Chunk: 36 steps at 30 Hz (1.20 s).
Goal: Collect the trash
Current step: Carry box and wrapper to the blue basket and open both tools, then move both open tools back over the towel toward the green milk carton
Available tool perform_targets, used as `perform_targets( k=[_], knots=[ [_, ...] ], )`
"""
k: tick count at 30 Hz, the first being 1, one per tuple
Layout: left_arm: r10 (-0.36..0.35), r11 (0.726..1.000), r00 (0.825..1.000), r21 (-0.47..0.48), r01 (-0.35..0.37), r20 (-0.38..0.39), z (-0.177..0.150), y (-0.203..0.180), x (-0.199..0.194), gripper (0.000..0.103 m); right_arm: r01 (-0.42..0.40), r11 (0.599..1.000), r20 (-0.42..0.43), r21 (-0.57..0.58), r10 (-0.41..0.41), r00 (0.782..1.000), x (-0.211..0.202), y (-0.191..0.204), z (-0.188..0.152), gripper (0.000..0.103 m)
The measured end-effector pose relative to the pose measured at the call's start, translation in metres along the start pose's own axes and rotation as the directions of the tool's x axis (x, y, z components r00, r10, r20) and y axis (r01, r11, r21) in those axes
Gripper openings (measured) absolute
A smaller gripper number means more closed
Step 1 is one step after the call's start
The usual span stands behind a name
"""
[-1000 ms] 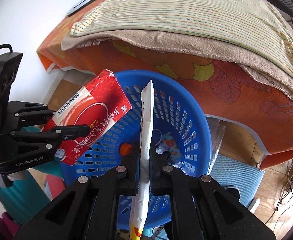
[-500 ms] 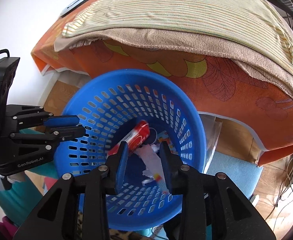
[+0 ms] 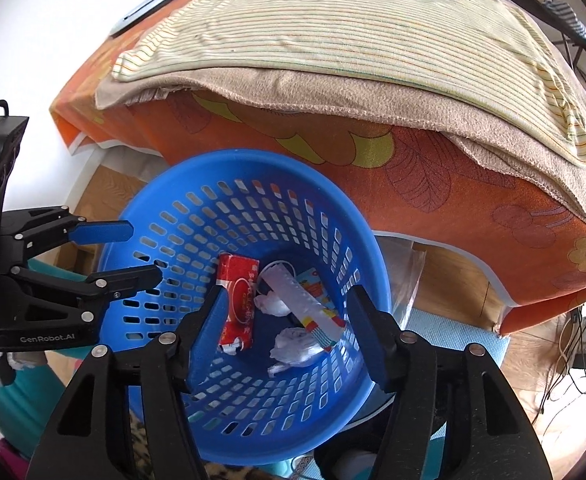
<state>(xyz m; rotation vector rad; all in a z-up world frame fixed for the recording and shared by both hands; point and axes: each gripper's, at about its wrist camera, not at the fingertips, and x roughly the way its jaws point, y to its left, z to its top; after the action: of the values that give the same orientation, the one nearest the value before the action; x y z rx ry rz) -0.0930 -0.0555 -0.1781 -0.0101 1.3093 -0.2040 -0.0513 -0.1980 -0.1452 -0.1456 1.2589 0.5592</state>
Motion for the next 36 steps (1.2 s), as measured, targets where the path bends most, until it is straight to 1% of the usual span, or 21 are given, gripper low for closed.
perform_targets(
  k=[3, 5, 12, 19, 26, 31, 36],
  knots=[
    [0.000, 1.000, 1.000, -0.005, 0.000, 0.010, 0.002, 0.000, -0.002, 0.059, 0.016, 1.000, 0.001, 0.005, -0.016, 1.000, -0.001, -0.002, 0.002, 0.062],
    [0.006, 1.000, 1.000, -0.001, -0.006, 0.022, 0.004, -0.001, -0.005, 0.059, 0.029, 1.000, 0.002, 0.009, -0.029, 1.000, -0.001, -0.004, 0.003, 0.067],
    [0.010, 1.000, 0.998, 0.015, -0.011, 0.068, 0.009, -0.007, -0.017, 0.059, 0.066, 0.997, 0.010, 0.028, -0.067, 0.998, -0.006, -0.009, 0.007, 0.068],
    [0.004, 1.000, 0.993, 0.013, -0.006, 0.114, 0.018, -0.009, -0.032, 0.059, 0.059, 0.996, 0.045, 0.060, -0.062, 0.997, -0.017, -0.015, 0.018, 0.068],
    [0.001, 1.000, 0.988, 0.017, -0.004, 0.151, 0.030, -0.010, -0.046, 0.059, 0.034, 0.995, 0.054, 0.094, -0.039, 0.998, -0.023, -0.021, 0.031, 0.068],
    [-0.011, 1.000, 0.987, 0.012, 0.009, 0.160, 0.041, -0.009, -0.052, 0.059, 0.023, 0.994, 0.069, 0.104, -0.030, 0.997, -0.031, -0.025, 0.038, 0.068],
    [-0.019, 1.000, 0.988, 0.005, 0.019, 0.156, 0.055, -0.002, -0.054, 0.059, 0.033, 0.993, 0.086, 0.110, -0.043, 0.995, -0.040, -0.029, 0.050, 0.068]
  ],
)
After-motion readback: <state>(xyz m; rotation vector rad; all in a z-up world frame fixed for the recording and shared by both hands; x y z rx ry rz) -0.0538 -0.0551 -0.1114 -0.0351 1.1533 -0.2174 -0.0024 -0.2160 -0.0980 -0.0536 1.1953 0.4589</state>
